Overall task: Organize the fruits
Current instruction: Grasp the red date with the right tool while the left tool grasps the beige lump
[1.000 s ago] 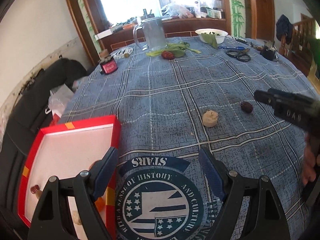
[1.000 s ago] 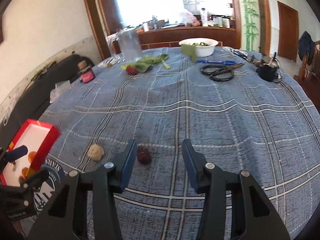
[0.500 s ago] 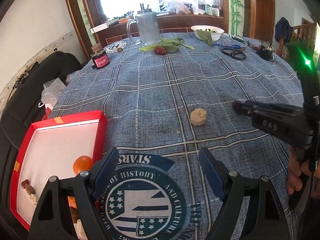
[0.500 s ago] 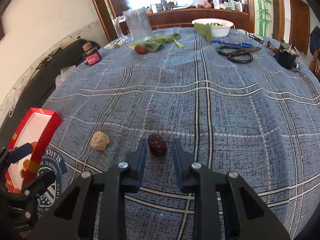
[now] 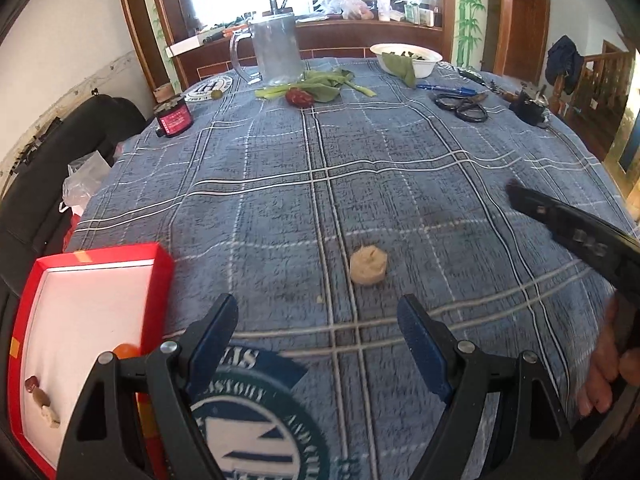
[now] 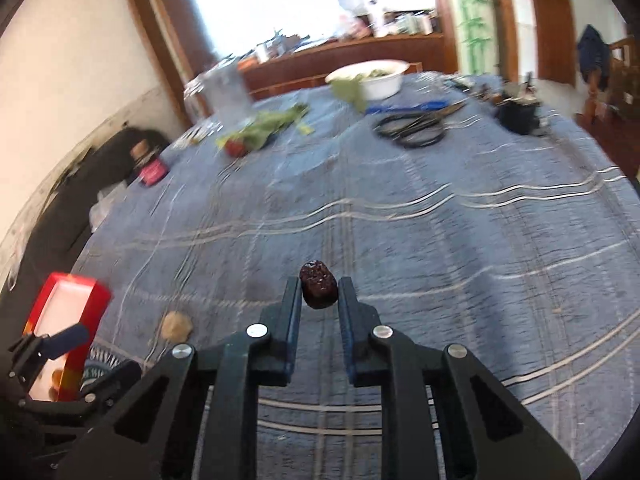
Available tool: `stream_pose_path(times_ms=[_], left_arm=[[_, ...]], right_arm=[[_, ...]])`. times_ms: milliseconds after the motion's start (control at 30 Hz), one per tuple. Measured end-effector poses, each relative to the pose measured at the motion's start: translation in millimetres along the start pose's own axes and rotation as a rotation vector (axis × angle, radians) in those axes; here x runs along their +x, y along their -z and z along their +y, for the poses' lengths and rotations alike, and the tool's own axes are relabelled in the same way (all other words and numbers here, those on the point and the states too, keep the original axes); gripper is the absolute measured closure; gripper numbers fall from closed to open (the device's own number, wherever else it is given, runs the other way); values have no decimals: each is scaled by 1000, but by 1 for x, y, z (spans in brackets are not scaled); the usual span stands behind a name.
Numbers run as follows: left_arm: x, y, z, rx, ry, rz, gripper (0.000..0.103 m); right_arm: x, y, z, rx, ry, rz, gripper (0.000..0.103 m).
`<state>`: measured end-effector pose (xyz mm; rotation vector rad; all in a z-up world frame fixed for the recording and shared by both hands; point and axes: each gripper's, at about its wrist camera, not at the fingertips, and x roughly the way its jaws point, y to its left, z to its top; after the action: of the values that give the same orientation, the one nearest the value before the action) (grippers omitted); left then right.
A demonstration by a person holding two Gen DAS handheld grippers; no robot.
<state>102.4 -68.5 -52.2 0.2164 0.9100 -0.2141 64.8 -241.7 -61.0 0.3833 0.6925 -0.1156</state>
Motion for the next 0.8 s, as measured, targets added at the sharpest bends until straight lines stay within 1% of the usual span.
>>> stream_pose_path(times_ms=[167,333,433,500,667,733,800], left_arm=[[15,-8,-9,-18,36,29,22],[27,-10,-23,21,28,35,26],[35,-11,-28,26,25,49,30],[39,-11,-29,29,17,51,30],[38,-12,-34,38,20,25,40],[38,-13,-38,47,25,19,45],[38,-13,-41,56,29,12,48]], right_arm=[[1,-4,-10,45,19,13,83],[2,-6,-10,50,14,18,83],[0,-8,-12,63,4,9,83],[-3,-8,-14,73,-3,6,83],[-4,-10,-20,106,-27,12,83],[-5,-10,-20,107,-29,12,83],[-6,-10,-19,106,-33,9,83]])
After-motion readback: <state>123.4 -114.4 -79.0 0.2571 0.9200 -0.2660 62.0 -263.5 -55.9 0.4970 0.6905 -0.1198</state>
